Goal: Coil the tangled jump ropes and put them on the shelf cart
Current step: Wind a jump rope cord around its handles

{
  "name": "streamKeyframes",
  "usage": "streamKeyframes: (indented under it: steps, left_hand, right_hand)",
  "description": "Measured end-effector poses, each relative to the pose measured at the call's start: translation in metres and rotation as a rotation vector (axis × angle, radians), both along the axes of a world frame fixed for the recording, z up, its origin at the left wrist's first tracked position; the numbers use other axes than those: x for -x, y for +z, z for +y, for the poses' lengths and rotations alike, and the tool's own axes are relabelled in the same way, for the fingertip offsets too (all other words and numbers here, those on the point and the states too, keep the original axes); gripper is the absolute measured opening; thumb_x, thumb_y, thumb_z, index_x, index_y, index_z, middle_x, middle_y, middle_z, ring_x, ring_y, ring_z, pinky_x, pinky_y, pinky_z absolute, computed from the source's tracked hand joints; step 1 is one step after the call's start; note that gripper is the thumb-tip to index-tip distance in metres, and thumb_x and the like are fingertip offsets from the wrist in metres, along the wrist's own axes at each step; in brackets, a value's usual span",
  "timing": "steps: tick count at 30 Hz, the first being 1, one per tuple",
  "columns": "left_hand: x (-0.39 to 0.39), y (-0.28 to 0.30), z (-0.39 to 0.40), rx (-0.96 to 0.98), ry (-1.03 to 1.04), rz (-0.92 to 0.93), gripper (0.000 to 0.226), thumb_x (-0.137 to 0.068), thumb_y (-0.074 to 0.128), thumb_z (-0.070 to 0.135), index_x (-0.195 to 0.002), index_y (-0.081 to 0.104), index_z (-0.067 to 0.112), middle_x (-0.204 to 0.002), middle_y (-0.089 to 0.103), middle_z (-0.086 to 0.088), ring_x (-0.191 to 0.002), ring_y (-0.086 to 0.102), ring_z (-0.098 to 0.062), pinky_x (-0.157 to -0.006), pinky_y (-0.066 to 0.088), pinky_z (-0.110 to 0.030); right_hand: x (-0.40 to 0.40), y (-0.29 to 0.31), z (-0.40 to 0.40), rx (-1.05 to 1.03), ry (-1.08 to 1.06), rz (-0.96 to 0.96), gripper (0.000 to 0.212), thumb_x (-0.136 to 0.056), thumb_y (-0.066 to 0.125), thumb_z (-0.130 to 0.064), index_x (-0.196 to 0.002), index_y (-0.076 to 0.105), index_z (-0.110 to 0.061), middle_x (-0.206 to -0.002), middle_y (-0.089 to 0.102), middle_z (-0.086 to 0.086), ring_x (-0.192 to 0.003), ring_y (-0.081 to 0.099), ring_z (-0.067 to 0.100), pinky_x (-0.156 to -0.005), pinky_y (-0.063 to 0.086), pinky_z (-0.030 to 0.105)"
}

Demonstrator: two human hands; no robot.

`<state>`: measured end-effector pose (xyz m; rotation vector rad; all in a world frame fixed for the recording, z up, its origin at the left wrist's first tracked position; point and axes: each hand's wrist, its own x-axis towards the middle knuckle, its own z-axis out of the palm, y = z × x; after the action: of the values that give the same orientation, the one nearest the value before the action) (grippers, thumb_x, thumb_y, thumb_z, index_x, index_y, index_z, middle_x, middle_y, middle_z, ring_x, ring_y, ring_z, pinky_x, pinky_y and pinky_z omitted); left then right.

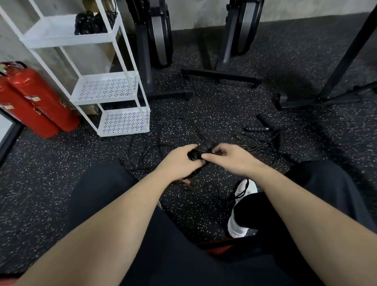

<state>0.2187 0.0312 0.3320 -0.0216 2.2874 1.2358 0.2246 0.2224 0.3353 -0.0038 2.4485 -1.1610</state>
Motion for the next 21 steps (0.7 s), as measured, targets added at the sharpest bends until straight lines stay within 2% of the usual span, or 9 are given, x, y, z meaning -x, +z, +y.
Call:
streamKeyframes:
  steps: [1,3,8,10,13,18,21]
  left_hand:
    - [0.001,-0.001,-0.001,-0.013,0.032,0.011,0.047,-0.096,0.070,0.033,-0.140,0.054,0.038,-0.113,0.061,0.005,-0.087,0.073,-0.023,-0.062,0.065,-0.040]
    - [0.003,-0.003,-0.003,-0.068,0.091,0.001,0.035,-0.096,0.071,0.029,-0.129,0.061,0.034,-0.113,0.063,0.000,-0.091,0.072,-0.026,-0.062,0.065,-0.041]
    - [0.005,-0.001,-0.005,-0.314,0.240,-0.192,0.027,-0.095,0.072,0.018,-0.122,0.069,0.021,-0.115,0.070,-0.017,-0.085,0.074,-0.030,-0.063,0.063,-0.042]
    - [0.005,0.003,-0.005,-0.401,0.274,-0.252,0.023,-0.096,0.071,0.014,-0.118,0.071,0.015,-0.113,0.072,-0.021,-0.085,0.074,-0.031,-0.066,0.063,-0.042]
    - [0.007,0.007,-0.008,-0.521,0.323,-0.330,0.024,-0.096,0.070,0.010,-0.120,0.069,0.009,-0.113,0.073,-0.025,-0.092,0.074,-0.035,-0.071,0.063,-0.044]
    - [0.008,0.012,-0.016,-0.657,0.297,-0.376,0.032,-0.097,0.066,0.007,-0.129,0.064,0.013,-0.115,0.075,-0.020,-0.101,0.075,-0.034,-0.076,0.062,-0.044]
    - [0.005,0.017,-0.016,-0.733,0.288,-0.371,0.032,-0.098,0.064,0.007,-0.129,0.061,0.015,-0.112,0.076,-0.019,-0.100,0.075,-0.033,-0.073,0.063,-0.041]
  right_hand:
    - [-0.002,0.001,0.000,-0.034,0.033,-0.074,0.046,-0.093,0.056,-0.066,-0.093,0.070,-0.022,-0.058,0.049,-0.011,-0.046,0.042,0.005,-0.052,0.034,0.024]
    - [-0.004,0.001,-0.002,0.025,0.053,-0.155,0.058,-0.097,0.044,-0.069,-0.084,0.070,-0.019,-0.057,0.045,-0.008,-0.052,0.041,0.009,-0.057,0.036,0.026]
    - [-0.001,-0.002,-0.003,0.265,0.028,-0.076,0.042,-0.101,0.054,-0.051,-0.076,0.068,-0.021,-0.054,0.044,-0.007,-0.050,0.037,0.011,-0.051,0.035,0.024]
    - [0.000,-0.003,-0.001,0.294,0.029,-0.071,0.040,-0.100,0.057,-0.050,-0.076,0.069,-0.021,-0.053,0.042,-0.005,-0.050,0.037,0.013,-0.050,0.037,0.024]
    - [0.000,-0.002,0.001,0.273,-0.007,-0.111,0.039,-0.099,0.055,-0.055,-0.078,0.069,-0.024,-0.054,0.041,-0.008,-0.051,0.035,0.010,-0.050,0.032,0.023]
    - [0.002,-0.003,0.004,0.302,-0.024,-0.152,0.039,-0.100,0.051,-0.056,-0.085,0.066,-0.023,-0.057,0.040,-0.012,-0.054,0.033,0.007,-0.054,0.029,0.023]
    - [0.002,-0.002,0.005,0.357,-0.073,-0.130,0.036,-0.099,0.056,-0.054,-0.086,0.065,-0.022,-0.057,0.039,-0.012,-0.053,0.032,0.007,-0.051,0.028,0.021]
